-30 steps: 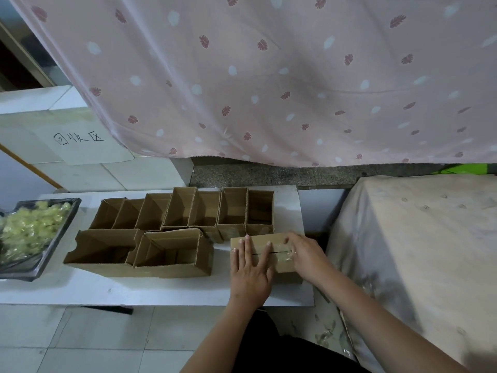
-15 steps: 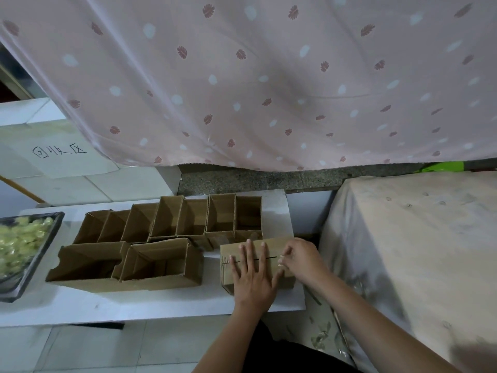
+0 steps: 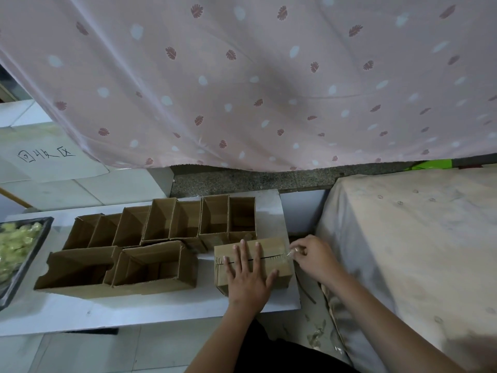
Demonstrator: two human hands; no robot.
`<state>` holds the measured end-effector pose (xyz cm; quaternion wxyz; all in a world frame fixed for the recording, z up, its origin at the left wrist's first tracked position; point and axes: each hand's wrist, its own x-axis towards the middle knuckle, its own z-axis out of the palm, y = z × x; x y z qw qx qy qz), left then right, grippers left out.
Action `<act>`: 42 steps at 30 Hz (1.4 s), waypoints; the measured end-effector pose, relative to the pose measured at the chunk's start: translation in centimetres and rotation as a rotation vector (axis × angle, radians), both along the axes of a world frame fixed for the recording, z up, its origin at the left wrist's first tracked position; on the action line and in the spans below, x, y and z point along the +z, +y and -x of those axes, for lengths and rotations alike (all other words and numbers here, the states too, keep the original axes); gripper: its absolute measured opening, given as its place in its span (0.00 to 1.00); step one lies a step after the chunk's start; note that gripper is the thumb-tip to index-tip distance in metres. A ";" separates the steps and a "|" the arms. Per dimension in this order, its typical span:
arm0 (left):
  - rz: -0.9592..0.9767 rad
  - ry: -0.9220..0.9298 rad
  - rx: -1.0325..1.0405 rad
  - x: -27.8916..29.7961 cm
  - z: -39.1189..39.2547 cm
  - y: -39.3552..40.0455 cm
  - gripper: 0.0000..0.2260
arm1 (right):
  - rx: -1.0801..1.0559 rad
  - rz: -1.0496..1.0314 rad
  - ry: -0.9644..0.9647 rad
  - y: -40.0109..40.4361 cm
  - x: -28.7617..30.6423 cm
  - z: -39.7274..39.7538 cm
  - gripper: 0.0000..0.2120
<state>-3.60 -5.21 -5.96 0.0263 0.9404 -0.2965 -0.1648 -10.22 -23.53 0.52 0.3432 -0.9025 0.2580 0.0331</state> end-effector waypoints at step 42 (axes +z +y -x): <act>0.414 0.086 -0.092 5.4 -1.8 -2.2 0.55 | 0.038 -0.175 -0.183 0.3 3.7 -0.4 0.18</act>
